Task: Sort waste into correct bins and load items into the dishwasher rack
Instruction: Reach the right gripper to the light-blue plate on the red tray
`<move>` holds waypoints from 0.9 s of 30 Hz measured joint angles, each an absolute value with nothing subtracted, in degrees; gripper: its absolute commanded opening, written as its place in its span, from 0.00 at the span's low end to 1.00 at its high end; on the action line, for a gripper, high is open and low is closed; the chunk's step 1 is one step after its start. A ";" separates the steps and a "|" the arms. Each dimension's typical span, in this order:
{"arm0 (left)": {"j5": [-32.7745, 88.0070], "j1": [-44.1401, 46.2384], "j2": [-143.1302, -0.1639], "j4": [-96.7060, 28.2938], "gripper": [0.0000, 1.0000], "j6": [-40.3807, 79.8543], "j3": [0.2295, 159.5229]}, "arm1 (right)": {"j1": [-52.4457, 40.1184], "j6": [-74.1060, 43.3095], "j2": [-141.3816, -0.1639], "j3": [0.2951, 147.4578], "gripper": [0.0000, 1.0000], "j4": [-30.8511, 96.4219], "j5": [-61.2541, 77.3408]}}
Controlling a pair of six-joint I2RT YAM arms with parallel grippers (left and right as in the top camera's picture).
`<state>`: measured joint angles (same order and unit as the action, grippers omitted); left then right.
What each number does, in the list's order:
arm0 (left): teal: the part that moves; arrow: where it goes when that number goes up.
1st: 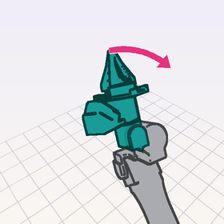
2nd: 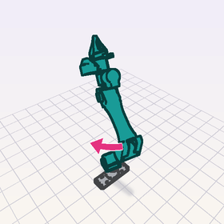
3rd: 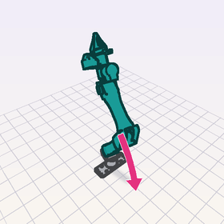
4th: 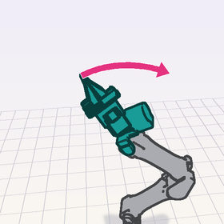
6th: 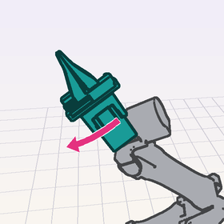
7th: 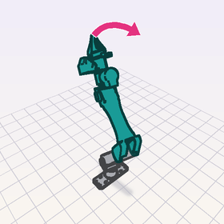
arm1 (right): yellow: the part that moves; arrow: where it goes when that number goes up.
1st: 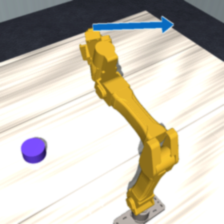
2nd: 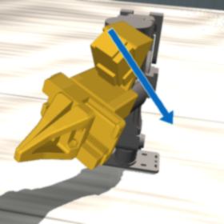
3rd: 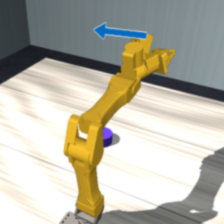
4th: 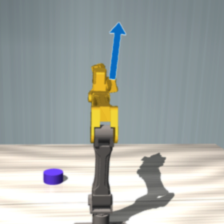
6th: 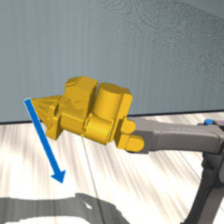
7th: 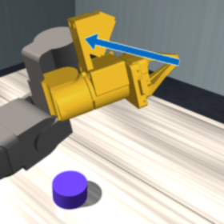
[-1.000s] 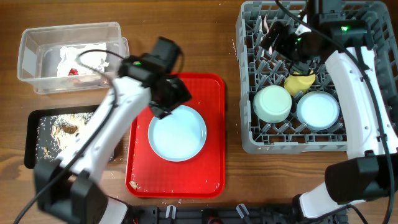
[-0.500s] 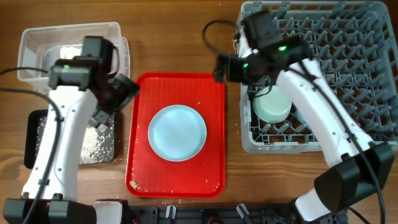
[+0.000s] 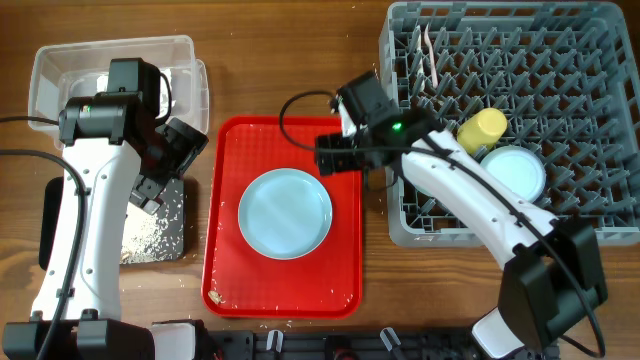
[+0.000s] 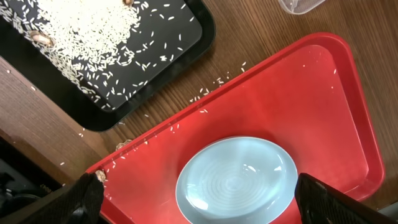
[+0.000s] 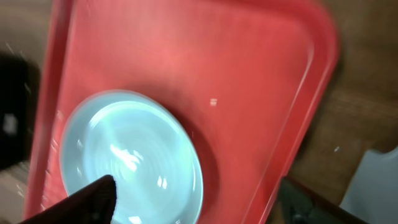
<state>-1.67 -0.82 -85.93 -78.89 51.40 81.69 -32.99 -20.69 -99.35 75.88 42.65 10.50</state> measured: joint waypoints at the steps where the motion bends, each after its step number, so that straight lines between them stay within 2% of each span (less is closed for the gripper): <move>1: -1.67 -0.82 -85.93 -78.89 1.00 51.42 81.69 | -33.71 -20.23 -99.53 75.33 0.77 42.70 10.52; 7: -1.69 -0.82 -85.93 -78.87 1.00 51.40 81.69 | -37.74 -17.87 -102.91 75.24 0.73 43.42 10.94; 12: -1.69 -0.82 -85.93 -78.87 1.00 51.40 81.71 | -39.75 -17.85 -108.49 75.22 0.62 43.64 11.18; 19: -1.69 -0.82 -85.93 -78.87 1.00 51.42 81.69 | -39.83 -18.79 -114.39 75.31 0.60 43.75 12.27; 23: -1.69 -0.82 -85.93 -78.85 1.00 51.40 81.69 | -39.83 -19.94 -114.50 75.40 0.43 43.64 12.49; 27: -1.69 -0.82 -85.93 -78.87 1.00 51.40 81.69 | -39.83 -21.91 -114.89 75.40 0.22 43.64 12.71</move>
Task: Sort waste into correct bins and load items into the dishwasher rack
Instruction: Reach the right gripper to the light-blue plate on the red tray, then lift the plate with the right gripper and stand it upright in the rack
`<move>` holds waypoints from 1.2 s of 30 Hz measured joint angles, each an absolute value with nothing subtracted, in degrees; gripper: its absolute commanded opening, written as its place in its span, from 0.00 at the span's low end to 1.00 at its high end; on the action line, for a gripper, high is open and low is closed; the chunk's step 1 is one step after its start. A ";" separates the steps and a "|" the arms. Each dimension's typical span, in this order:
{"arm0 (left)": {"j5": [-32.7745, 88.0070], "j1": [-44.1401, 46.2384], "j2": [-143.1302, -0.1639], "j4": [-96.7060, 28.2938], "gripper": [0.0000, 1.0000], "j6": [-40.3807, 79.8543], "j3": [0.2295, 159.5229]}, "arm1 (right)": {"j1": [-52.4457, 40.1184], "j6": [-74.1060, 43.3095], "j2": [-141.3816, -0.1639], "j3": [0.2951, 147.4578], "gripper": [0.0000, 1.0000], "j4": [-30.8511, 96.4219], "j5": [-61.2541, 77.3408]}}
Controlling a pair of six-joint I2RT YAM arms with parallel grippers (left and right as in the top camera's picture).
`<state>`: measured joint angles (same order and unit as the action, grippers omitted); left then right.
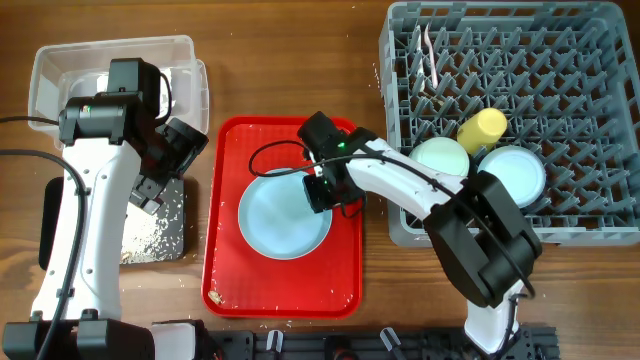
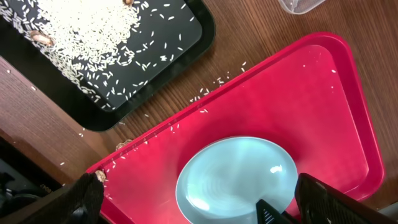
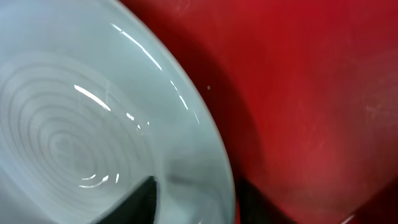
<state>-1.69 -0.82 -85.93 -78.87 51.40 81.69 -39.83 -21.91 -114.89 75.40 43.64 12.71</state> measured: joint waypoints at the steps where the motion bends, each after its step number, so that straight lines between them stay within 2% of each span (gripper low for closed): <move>1: -1.69 -0.82 -85.93 -78.87 1.00 51.40 81.71 | -39.81 -22.11 -114.91 75.40 0.18 43.64 12.80; 4: -1.69 -0.82 -85.93 -78.87 1.00 51.40 81.69 | -39.83 -24.23 -115.18 75.40 0.05 43.66 12.82; 19: -1.69 -0.82 -85.93 -78.87 1.00 51.42 81.69 | -37.76 -28.40 -113.47 80.99 0.04 51.83 7.14; 27: -1.69 -0.82 -85.93 -78.87 1.00 51.42 81.71 | -28.56 -28.69 -104.18 87.05 0.04 54.39 -0.51; 36: -1.69 -0.82 -85.93 -78.89 1.00 51.40 81.69 | -17.65 -32.03 -92.60 87.99 0.04 53.84 -20.67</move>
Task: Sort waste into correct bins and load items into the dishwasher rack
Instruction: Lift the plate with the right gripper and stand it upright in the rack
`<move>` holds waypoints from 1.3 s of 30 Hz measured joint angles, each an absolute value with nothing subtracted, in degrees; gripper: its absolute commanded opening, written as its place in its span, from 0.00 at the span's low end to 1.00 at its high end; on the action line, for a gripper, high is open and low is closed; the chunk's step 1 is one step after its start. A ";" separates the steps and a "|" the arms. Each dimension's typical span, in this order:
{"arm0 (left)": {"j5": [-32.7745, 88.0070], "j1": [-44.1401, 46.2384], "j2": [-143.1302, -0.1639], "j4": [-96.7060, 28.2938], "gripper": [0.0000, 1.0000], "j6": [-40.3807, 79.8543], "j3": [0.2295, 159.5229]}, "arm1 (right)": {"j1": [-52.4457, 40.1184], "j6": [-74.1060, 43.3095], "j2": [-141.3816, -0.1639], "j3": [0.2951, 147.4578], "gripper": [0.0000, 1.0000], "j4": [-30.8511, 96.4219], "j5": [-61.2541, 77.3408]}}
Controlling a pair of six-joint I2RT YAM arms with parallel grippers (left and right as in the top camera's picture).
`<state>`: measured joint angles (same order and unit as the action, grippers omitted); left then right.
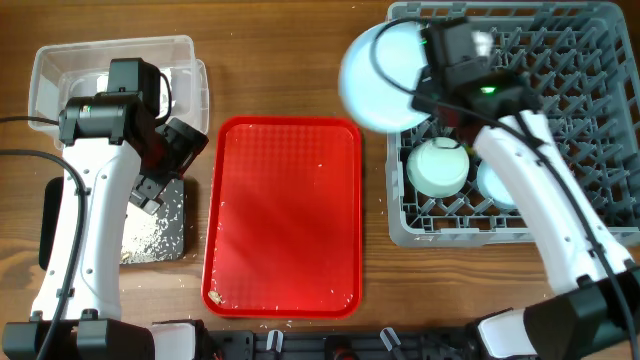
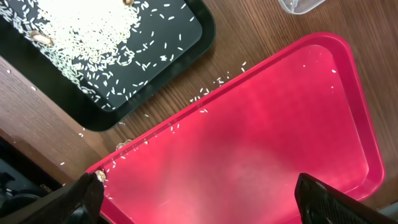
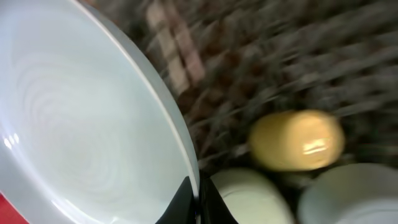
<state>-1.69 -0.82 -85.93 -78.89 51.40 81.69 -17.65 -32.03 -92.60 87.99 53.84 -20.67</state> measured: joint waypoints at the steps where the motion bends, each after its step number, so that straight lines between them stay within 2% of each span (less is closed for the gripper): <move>1: -1.67 -0.82 -85.93 -78.87 1.00 51.40 81.69 | -16.97 -32.64 -92.49 88.01 0.04 53.52 -22.96; 5: -1.67 -0.82 -85.93 -78.89 1.00 51.40 81.69 | -15.55 -34.35 -92.53 88.01 0.04 49.58 -32.25; 14: -1.69 -0.82 -85.93 -78.87 1.00 51.42 81.69 | -15.59 -32.03 -97.78 88.12 0.04 36.77 -43.46; 22: -1.69 -0.82 -85.93 -78.87 1.00 51.42 81.69 | -15.99 -27.77 -106.54 88.12 0.04 30.96 -45.74; 30: -1.69 -0.82 -85.93 -78.89 1.00 51.40 81.69 | -18.70 -26.00 -108.03 88.12 0.06 30.55 -47.86; 32: -1.69 -0.82 -85.93 -78.87 1.00 51.40 81.69 | -19.68 -24.91 -108.03 88.12 0.20 30.55 -47.83; 35: -1.69 -0.82 -85.93 -78.89 1.00 51.40 81.69 | -21.56 -23.18 -108.03 88.12 0.58 30.85 -46.76; 37: -1.72 -0.82 -85.93 -78.87 1.00 51.42 81.69 | -23.11 -22.33 -108.01 88.12 0.71 31.81 -46.22; 39: -1.69 -0.82 -85.93 -78.89 1.00 51.42 81.69 | -24.67 -21.71 -107.90 88.12 0.77 33.23 -44.69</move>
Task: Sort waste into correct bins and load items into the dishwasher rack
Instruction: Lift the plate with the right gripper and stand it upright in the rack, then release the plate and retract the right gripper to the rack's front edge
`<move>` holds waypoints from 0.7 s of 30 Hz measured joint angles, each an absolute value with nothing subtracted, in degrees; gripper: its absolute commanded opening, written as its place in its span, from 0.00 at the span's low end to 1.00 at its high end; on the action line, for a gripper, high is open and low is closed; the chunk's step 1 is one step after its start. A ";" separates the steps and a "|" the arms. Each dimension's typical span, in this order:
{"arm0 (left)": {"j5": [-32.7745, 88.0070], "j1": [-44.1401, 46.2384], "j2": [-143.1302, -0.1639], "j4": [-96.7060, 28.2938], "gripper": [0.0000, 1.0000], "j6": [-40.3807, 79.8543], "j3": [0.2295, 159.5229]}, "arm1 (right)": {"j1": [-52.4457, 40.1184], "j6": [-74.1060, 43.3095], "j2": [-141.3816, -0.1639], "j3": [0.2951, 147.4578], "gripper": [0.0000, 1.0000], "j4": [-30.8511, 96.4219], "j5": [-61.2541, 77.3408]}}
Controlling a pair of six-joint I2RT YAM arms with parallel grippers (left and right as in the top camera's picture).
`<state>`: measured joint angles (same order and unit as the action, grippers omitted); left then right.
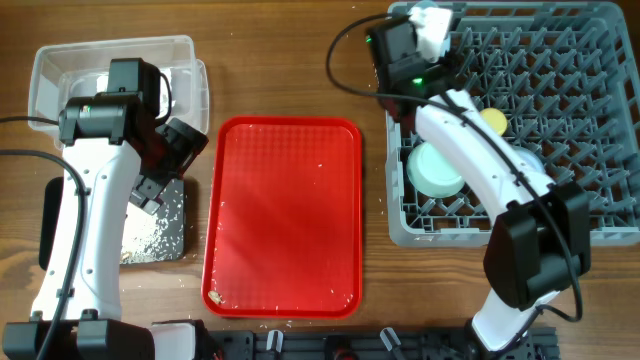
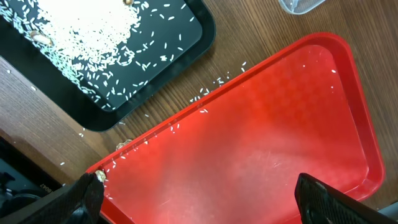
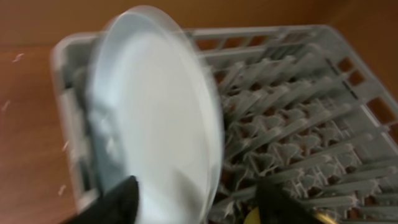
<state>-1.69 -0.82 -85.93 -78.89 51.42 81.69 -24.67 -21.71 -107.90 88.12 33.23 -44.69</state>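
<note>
A pale blue plate (image 3: 161, 112) stands on edge in the left end of the grey dishwasher rack (image 1: 560, 110). My right gripper (image 3: 199, 202) is open, with a finger on either side of the plate. In the overhead view the right gripper (image 1: 408, 50) hangs over the rack's far left corner and hides the plate. The red tray (image 1: 283, 215) holds only rice grains and a small scrap (image 1: 215, 296) at its near left corner. My left gripper (image 2: 199, 205) hangs open and empty above the red tray (image 2: 249, 143).
A yellow cup (image 1: 490, 120) and two pale bowls (image 1: 437, 170) sit in the rack. A black tray of rice (image 1: 155, 225) lies left of the red tray. A clear plastic container (image 1: 110, 60) stands at the far left. Loose rice is scattered on the wood.
My right gripper held the plate in the air by the rack's left edge. The plate now stands on edge in the rack's left end and the gripper has opened. The left arm is unmoved.
The plate lay on the red tray with my right gripper open above the tray's right side. Then the gripper was down at the plate's rim. Then it held the plate up beside the rack, leaving the tray bare. Now the plate stands in the rack, released.
</note>
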 measured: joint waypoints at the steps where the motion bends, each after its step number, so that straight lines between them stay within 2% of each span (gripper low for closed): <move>1: -1.69 -0.82 -85.93 -78.87 1.00 51.40 81.69 | -25.06 -21.50 -107.66 88.12 0.79 33.89 -43.62; 6: -1.69 -0.82 -85.93 -78.89 1.00 51.42 81.69 | -25.28 -23.51 -100.62 88.12 0.82 39.62 -33.34; 11: -1.69 -0.82 -85.93 -78.87 1.00 51.42 81.69 | -24.10 -25.82 -86.39 88.16 0.82 45.78 -22.92; 17: -1.69 -0.82 -85.93 -78.89 1.00 51.40 81.69 | -24.05 -30.48 -72.99 88.33 0.80 60.16 -16.56; 21: -1.67 -0.82 -85.93 -78.94 1.00 51.40 81.69 | -24.93 -31.70 -66.39 85.32 0.80 63.70 -11.92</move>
